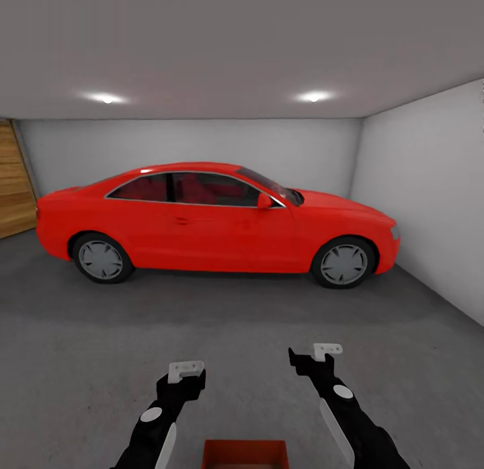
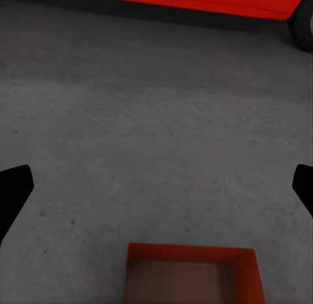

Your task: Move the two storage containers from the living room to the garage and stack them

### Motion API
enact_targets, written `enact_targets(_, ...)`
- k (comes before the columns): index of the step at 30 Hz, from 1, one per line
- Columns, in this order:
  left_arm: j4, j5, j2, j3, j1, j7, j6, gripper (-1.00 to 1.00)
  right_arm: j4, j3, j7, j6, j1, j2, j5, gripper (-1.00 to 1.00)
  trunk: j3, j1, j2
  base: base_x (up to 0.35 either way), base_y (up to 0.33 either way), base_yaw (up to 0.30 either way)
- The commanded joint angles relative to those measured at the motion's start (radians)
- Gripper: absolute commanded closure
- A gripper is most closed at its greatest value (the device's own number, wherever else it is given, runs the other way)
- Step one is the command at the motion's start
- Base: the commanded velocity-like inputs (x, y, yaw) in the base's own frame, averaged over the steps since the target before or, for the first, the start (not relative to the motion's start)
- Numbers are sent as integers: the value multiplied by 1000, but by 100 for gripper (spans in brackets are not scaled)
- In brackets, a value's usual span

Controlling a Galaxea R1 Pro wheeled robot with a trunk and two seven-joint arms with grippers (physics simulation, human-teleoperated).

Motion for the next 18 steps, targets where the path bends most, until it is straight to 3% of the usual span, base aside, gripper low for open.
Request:
enact_targets(1,-1,-3,0,-1,0,5,5,-100,-2,4,-7,5,0,-1,-10,-100,4,-3,7,0,0,0)
enact_targets(6,-1,-3,0,-1,0,5,5,-100,-2,4,-7,7,0,-1,-10,-100,22,-23,42,0,0,0)
enact_targets(18,-1,-3,0,-1,0,5,7,-100,-3,2,-7,7,0,-1,-10,-100,23,-23,42,0,0,0)
